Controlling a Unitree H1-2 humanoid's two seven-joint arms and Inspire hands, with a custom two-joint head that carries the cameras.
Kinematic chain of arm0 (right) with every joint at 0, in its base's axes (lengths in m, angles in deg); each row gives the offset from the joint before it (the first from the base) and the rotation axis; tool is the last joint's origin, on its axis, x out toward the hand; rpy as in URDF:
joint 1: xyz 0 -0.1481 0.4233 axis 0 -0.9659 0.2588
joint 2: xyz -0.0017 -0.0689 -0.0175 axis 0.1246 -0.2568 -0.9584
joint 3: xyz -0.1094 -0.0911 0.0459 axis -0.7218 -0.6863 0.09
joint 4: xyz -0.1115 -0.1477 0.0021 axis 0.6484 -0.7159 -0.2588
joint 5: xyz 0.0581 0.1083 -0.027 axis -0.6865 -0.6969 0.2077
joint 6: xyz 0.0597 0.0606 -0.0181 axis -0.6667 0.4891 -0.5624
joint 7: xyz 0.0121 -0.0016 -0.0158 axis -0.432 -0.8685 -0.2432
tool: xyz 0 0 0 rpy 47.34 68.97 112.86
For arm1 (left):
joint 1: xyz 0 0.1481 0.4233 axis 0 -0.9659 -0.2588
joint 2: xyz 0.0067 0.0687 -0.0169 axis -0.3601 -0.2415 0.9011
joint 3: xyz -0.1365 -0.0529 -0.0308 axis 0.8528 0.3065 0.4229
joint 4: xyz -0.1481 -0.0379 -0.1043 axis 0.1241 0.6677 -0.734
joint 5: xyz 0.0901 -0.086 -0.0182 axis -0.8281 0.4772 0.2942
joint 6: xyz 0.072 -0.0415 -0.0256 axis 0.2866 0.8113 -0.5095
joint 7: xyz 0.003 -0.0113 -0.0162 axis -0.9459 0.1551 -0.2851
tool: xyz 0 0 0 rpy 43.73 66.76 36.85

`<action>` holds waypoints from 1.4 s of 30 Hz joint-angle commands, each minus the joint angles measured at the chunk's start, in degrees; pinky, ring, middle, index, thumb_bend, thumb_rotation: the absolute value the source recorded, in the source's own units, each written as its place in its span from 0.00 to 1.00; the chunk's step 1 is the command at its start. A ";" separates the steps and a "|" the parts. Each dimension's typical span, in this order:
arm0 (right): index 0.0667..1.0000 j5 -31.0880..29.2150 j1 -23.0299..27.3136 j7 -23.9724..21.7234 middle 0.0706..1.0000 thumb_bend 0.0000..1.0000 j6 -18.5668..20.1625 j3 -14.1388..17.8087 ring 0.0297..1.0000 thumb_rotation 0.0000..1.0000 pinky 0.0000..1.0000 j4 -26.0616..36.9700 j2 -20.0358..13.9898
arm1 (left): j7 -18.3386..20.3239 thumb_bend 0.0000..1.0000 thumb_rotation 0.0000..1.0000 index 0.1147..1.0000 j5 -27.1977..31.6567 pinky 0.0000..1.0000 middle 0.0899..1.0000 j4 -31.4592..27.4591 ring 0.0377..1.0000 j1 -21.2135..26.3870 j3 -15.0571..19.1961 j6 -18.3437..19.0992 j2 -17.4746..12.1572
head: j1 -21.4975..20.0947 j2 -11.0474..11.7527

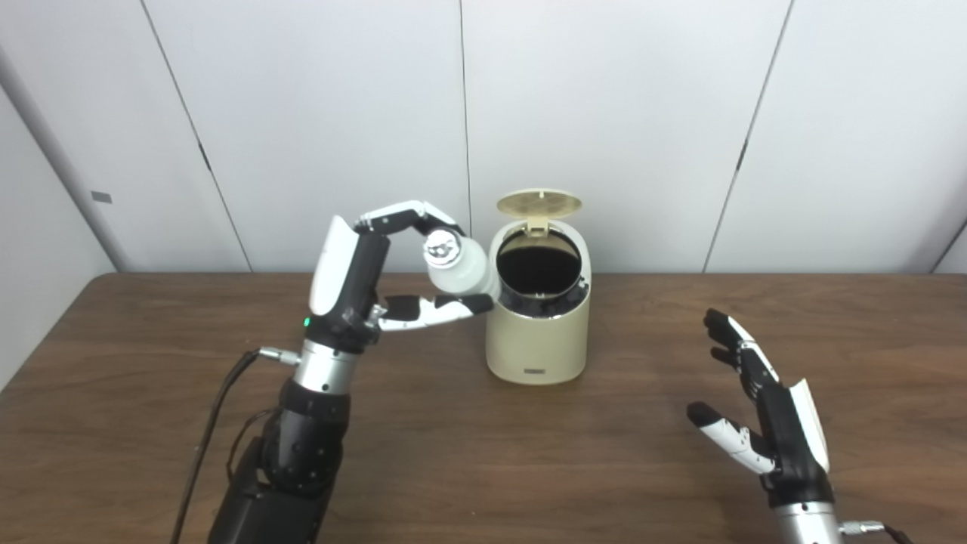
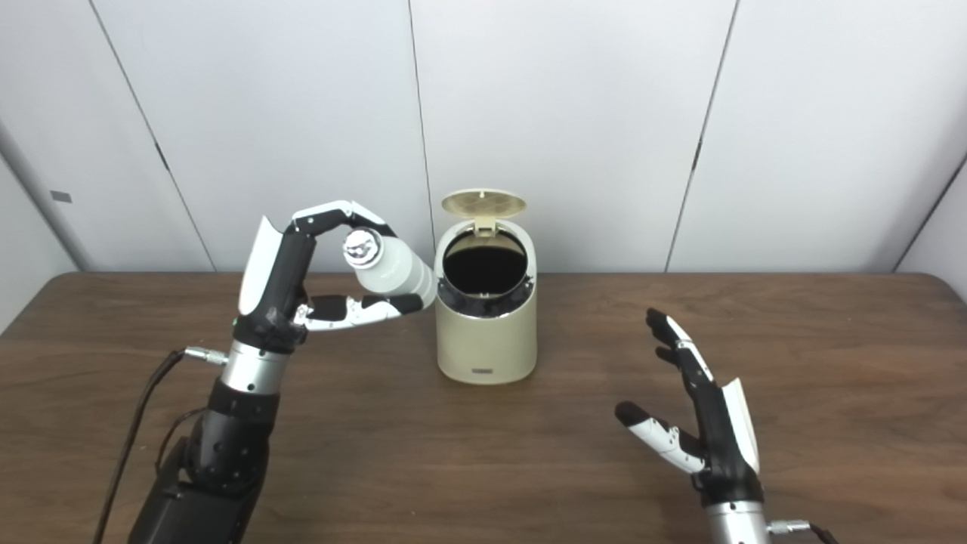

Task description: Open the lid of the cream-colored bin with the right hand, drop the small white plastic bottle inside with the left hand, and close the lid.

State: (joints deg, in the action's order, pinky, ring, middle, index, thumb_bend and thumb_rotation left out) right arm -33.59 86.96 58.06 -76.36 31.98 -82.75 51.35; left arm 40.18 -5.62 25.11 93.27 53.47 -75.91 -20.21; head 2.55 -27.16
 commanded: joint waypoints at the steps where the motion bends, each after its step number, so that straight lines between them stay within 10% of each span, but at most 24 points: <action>1: 0.87 0.10 -0.24 0.95 0.88 0.90 -1.68 -0.59 0.89 0.78 0.84 -1.91 0.99 | -1.38 0.50 0.00 0.35 -0.93 0.53 0.44 -2.59 0.51 3.38 -1.14 -1.66 -0.61 | -0.05 0.17; 11: 0.88 0.60 -0.04 1.37 0.88 0.91 -1.53 -0.86 0.88 0.80 0.82 -2.74 1.29 | -8.12 0.50 0.00 0.35 -4.14 0.53 0.45 -2.08 0.52 5.80 -7.69 -1.66 -2.74 | -0.89 0.96; 26: 0.88 -0.66 -0.45 0.50 0.89 0.87 -1.60 -1.24 0.88 0.76 0.76 -2.53 1.28 | -29.72 0.50 0.00 0.36 -12.58 0.51 0.44 10.72 0.51 18.54 -24.79 -1.67 -10.91 | -1.45 1.02; 42: 0.87 -0.04 -1.33 0.75 0.89 0.86 -0.84 -1.94 0.89 0.75 0.81 -0.70 2.29 | -43.57 0.50 0.00 0.36 -11.51 0.51 0.43 25.16 0.52 26.99 -37.45 -1.67 -11.20 | -3.35 1.08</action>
State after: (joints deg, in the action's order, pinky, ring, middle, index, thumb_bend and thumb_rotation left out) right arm -33.40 87.18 58.27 -76.16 31.00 -82.70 52.03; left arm -0.76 -17.52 50.16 116.53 15.93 -76.73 -30.75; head -0.79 -26.01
